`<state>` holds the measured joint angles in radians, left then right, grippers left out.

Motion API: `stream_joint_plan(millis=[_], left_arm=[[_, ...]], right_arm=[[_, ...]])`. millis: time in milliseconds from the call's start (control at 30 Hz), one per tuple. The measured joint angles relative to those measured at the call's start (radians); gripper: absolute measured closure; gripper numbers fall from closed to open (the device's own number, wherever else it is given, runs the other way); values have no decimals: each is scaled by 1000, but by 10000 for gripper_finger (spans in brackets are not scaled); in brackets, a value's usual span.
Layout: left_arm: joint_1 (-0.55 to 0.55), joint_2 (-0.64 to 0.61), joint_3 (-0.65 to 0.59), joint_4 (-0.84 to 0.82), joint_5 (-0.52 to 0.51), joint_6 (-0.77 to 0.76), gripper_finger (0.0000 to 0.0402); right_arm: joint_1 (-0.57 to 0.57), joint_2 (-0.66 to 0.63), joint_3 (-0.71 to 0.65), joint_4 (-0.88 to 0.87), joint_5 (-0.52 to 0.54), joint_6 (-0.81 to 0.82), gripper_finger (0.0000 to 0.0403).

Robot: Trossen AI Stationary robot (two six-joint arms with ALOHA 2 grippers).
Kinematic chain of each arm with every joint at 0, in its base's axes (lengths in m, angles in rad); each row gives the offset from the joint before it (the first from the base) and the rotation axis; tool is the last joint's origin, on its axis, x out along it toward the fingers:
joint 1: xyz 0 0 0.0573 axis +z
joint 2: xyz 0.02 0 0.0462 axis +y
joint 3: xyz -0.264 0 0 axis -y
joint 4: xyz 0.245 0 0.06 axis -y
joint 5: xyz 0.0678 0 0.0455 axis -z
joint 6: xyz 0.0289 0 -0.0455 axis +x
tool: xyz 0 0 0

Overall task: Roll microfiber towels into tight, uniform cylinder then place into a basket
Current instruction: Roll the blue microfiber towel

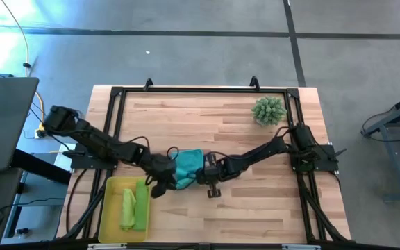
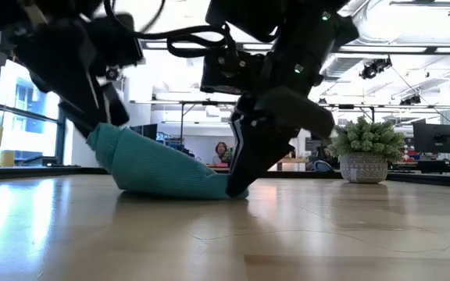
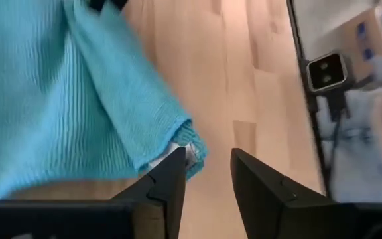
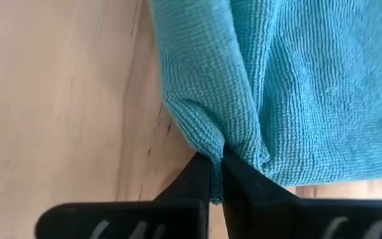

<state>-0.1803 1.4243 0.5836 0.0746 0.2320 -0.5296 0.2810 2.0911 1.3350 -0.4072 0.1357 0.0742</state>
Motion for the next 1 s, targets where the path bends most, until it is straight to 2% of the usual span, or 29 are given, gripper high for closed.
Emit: stream_joint_plan(millis=[233,433,533,700,867,1000], left_arm=[[-151,-14,1,11,-322,275,290],[-238,-7,1,12,-562,374,265],[-246,-2,2,20,-594,407,247],[-239,72,3,98,-572,428,225],[-241,181,3,172,-621,563,220],[-233,245,3,184,-656,580,220]], right_arm=[[-41,-19,-2,7,-122,96,402],[-63,-26,-3,23,-226,155,402],[-73,-26,-3,24,-248,180,402],[-74,-25,-3,32,-279,220,403],[-74,-25,-4,36,-306,241,403],[-74,-24,-4,38,-319,246,403]])
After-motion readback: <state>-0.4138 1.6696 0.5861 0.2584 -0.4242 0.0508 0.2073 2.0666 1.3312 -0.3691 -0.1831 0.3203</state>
